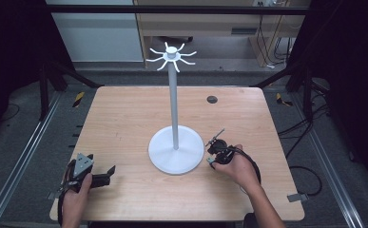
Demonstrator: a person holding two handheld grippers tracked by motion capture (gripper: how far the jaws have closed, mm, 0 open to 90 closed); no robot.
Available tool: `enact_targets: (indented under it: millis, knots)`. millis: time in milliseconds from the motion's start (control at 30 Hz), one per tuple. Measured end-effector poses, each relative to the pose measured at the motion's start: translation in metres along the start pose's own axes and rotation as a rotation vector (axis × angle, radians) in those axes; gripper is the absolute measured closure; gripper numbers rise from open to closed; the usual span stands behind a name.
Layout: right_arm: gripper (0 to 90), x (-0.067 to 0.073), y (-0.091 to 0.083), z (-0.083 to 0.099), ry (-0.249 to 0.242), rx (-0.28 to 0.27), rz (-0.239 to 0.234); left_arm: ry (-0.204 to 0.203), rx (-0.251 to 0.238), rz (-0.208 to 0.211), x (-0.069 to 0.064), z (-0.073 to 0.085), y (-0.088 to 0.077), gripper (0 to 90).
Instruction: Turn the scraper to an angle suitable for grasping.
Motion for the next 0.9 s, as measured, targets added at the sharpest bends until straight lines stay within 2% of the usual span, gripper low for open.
enact_targets:
  millis: [233,400,500,667,733,767,900]
  knots:
    - [72.4,-0.003,0.001,0.0,-0.01,0.007,-0.007,0.003,-0.001,0.0,-0.001,0.0,0.0,2.8]
    - [73.6,-0.002,0.001,0.0,-0.012,0.012,-0.017,0.001,0.0,0.001,-0.001,0.0,0.0,2.8]
    - [74.0,-0.004,0.0,0.0,0.004,0.014,-0.027,0.001,0.0,0.002,-0.001,0.0,0.001,2.8]
    - [74.3,-0.009,-0.009,0.0,0.03,-0.039,-0.017,0.002,0.001,0.002,0.0,0.0,0.0,2.8]
    - [74.3,-0.011,-0.017,-0.001,0.049,-0.094,-0.016,0.001,0.002,0.002,-0.001,0.0,0.001,2.8]
    - [74.3,-0.011,-0.017,-0.001,0.049,-0.094,-0.016,0.002,0.002,0.002,-0.001,0.0,0.001,2.8]
    - [74.3,-0.016,-0.028,0.0,0.059,-0.179,-0.003,0.005,0.003,0.003,-0.001,0.0,0.001,2.8]
Point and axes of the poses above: each handheld gripper's, and its own axes: y roughly forward along the jaws, z roughly out of its underside, x roughly to its left, the point moved 4 cm from there along y, roughly forward along the jaws, and after that the axes turned 4 degrees about -x, right-handed, at the moved point
